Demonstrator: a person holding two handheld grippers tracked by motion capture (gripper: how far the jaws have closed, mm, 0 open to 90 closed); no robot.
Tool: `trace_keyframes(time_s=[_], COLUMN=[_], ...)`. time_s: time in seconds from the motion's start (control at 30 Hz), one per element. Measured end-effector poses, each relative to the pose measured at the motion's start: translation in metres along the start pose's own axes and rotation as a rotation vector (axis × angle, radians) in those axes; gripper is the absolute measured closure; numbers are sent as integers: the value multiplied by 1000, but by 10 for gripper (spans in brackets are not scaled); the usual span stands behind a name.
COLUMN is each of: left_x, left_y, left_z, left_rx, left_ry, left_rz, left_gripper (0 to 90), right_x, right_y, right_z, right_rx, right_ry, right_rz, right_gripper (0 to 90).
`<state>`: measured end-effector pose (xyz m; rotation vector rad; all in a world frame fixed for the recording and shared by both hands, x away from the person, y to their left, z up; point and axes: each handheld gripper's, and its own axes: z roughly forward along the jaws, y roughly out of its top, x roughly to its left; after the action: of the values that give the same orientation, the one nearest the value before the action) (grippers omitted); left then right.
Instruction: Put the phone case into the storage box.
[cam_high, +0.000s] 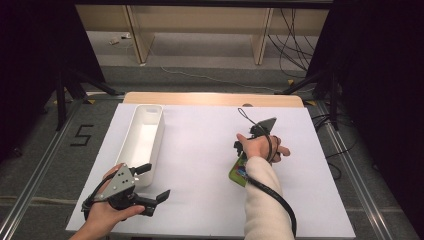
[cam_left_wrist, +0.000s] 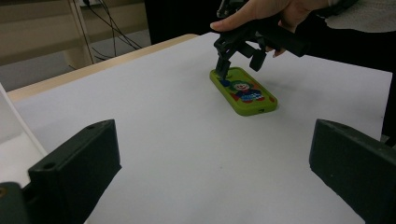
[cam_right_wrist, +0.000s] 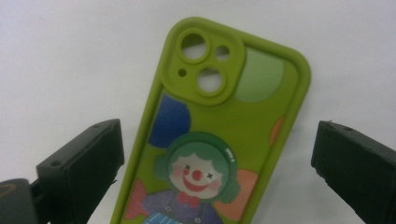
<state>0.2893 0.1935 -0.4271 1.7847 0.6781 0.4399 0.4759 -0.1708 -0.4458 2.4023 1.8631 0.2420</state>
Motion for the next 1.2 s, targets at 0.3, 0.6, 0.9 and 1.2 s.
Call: trace_keyframes(time_s=[0.3, 0.6, 0.9, 1.2], left_x=[0, -1, -1, -1], left_y=[0, 0, 0, 0], left_z=[0, 0, 0, 0], left_rx=[-1, 0, 4, 3], left_ry=[0, -1, -3, -4], left_rz=[3, 5, 6, 11], left_gripper=[14, 14, 14, 14], right_x=[4, 2, 3, 7], right_y=[1, 2, 5, 4], right_z=[7, 9, 8, 8], right_rx=[3, 5, -5, -3], right_ry=[-17, -35, -41, -57], right_rz=[37, 44, 66, 80], right_gripper=[80, 81, 97, 114])
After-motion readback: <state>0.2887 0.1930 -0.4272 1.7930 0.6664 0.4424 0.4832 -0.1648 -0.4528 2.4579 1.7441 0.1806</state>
